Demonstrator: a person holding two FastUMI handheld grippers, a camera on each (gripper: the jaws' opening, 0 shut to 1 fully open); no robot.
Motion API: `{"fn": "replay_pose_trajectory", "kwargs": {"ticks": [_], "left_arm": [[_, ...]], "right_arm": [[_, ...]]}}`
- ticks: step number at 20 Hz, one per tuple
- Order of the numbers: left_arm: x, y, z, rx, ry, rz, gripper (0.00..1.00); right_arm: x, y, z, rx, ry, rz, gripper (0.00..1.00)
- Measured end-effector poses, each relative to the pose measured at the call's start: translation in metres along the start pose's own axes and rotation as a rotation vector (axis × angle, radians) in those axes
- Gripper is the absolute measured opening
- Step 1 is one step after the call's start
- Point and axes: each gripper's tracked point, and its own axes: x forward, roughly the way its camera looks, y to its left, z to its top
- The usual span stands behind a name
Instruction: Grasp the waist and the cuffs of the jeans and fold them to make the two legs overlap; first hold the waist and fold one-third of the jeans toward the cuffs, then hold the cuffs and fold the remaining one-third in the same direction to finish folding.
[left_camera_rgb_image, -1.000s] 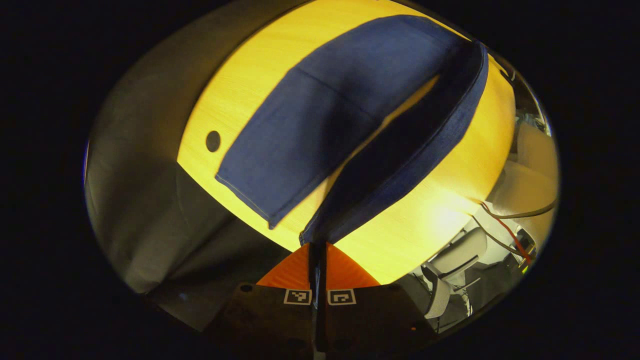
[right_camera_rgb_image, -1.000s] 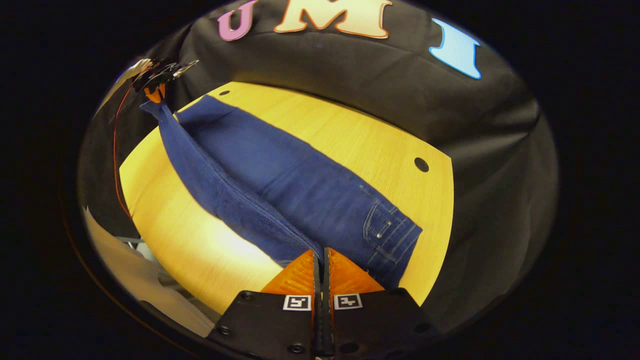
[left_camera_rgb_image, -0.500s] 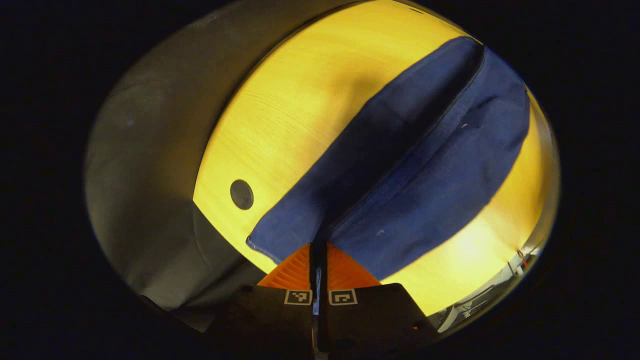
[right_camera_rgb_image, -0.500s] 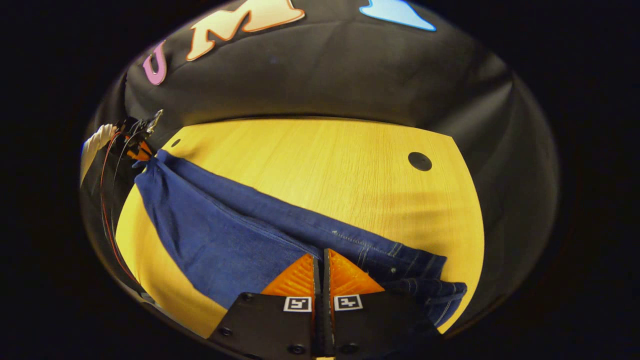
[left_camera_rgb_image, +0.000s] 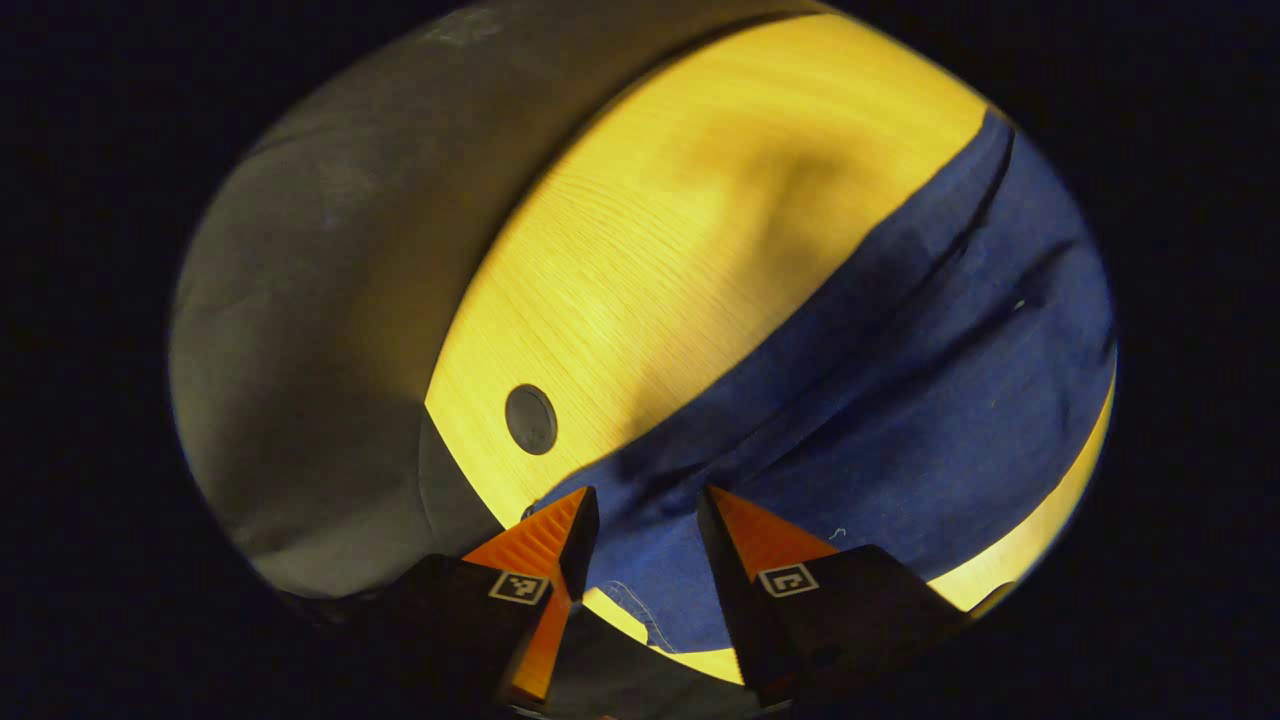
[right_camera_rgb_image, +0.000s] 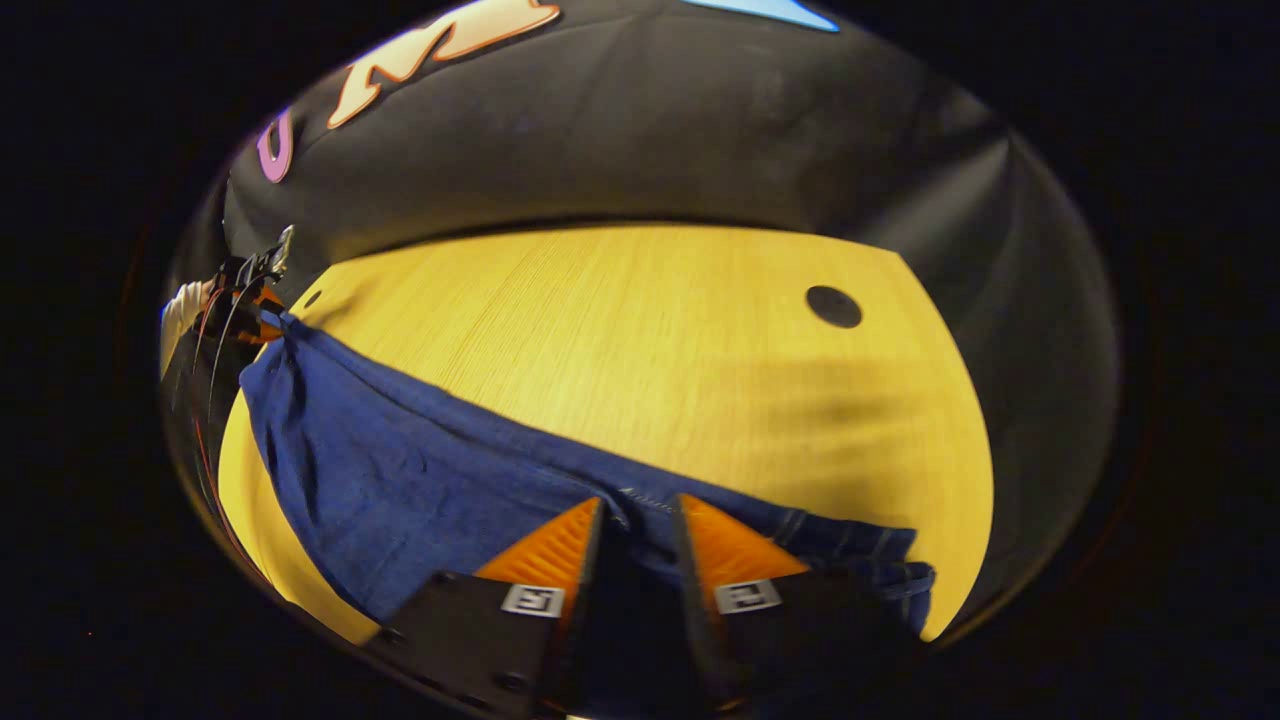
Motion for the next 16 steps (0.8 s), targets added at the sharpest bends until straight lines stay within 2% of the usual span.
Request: {"fn": "replay_pose_trajectory", "kwargs": {"ticks": [1,2,3,4,8,9,12,14,16], "left_arm": [[-0.006,0.008,0.002,-0.023,-0.025,0.036,0.88],[-0.012,0.013,0.002,-0.059,-0.054,0.063,0.85],[-0.016,0.013,0.002,-0.113,-0.097,0.082,0.98],[-0.023,0.012,0.006,-0.200,-0.148,0.090,0.97],[-0.048,-0.015,0.004,-0.577,-0.299,0.039,0.95],[-0.051,-0.021,-0.001,-0.659,-0.328,0.025,0.96],[-0.066,-0.060,0.003,-0.925,-0.436,-0.093,0.97],[-0.065,-0.072,-0.002,-1.001,-0.468,-0.115,0.97],[-0.054,-0.074,-0.005,-1.015,-0.447,-0.126,0.97]], "right_arm": [[-0.006,-0.013,0.006,0.025,-0.026,-0.017,0.57],[-0.012,-0.022,0.010,0.049,-0.043,-0.023,0.77],[-0.019,-0.031,0.009,0.069,-0.055,-0.036,0.96],[-0.029,-0.043,0.009,0.086,-0.066,-0.056,0.96],[-0.069,-0.094,-0.014,0.130,-0.080,-0.147,0.96],[-0.080,-0.101,-0.025,0.150,-0.070,-0.153,0.99],[-0.102,-0.112,-0.054,0.252,-0.058,-0.124,0.96],[-0.107,-0.122,-0.078,0.338,-0.038,-0.099,0.99],[-0.107,-0.127,-0.096,0.393,-0.029,-0.079,0.99]]}}
